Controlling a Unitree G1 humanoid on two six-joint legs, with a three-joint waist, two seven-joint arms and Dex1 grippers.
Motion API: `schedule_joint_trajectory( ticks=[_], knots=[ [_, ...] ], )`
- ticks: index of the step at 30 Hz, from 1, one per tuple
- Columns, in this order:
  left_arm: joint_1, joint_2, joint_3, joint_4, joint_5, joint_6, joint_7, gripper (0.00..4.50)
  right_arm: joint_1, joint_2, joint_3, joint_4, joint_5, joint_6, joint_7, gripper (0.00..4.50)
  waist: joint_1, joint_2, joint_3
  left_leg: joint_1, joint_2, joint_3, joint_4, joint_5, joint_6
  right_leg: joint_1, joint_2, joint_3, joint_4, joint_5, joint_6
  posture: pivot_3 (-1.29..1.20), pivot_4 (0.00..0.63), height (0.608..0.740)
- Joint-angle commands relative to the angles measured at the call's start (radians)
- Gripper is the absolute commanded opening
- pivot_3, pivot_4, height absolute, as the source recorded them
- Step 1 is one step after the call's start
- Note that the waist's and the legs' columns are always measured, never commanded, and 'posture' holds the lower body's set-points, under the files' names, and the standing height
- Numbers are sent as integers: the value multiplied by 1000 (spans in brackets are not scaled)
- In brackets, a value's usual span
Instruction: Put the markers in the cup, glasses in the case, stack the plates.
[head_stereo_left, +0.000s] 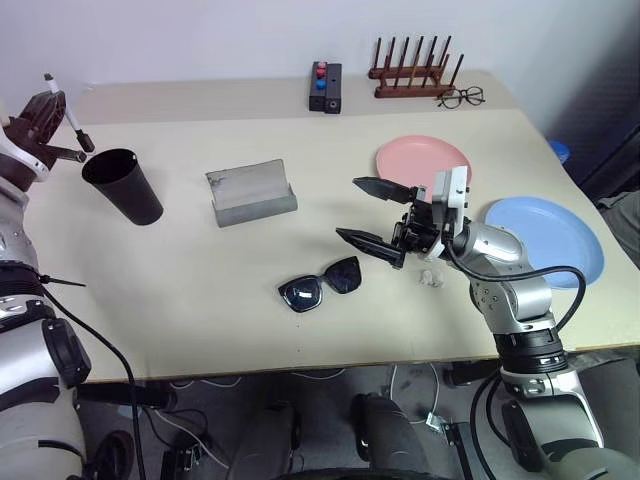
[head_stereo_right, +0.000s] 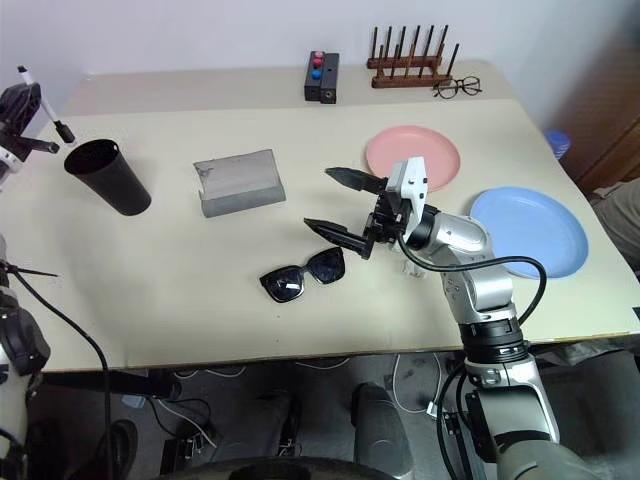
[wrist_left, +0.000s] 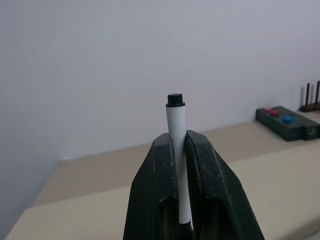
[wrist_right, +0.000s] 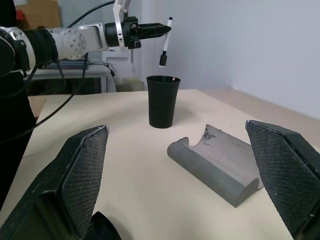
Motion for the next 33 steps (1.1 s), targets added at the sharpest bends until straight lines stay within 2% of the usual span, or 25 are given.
schedule_joint_trajectory(
  ticks=[1,9,12,19,25,29,33],
  knots=[
    [-20,-3,23,37,-11,-45,8,25,-12,-7,-29,-33,14,-4,-5,4500,0,0,0,0,0,0,0,0,0,0,0,0,0,0,0,0,150,740],
    [7,-10,16,67,3,-64,14,25,2,-15,-29,-46,9,-2,-7,4500,-2,0,0,0,0,0,0,-1,1,0,0,0,0,0,0,0,150,740],
    [16,-14,19,69,-4,-58,12,1057,3,-17,-29,-49,11,-1,-8,4500,-2,0,0,0,0,0,0,-1,1,0,0,0,0,0,0,0,150,740],
    [14,-12,20,38,-16,-35,1,4470,-3,-16,-25,-45,10,-2,-5,4500,-1,0,0,0,0,0,0,-1,1,0,0,0,0,0,0,0,150,740],
    [12,-15,8,-48,-35,21,-50,4470,-4,-15,-26,-37,9,-5,-4,4500,-1,0,0,0,0,0,0,-1,1,0,0,0,0,0,0,0,150,740],
    [-14,-38,-44,-157,-79,176,-165,4470,-19,-21,-40,18,-24,-47,-12,4500,0,0,0,0,0,0,0,-1,1,0,0,0,0,0,0,0,150,740],
    [-42,-79,-139,-261,-91,313,-273,4470,-90,-51,-73,182,-123,-178,-51,4500,2,0,0,0,-1,0,1,-1,2,1,0,0,0,0,0,0,150,740]
  ],
)
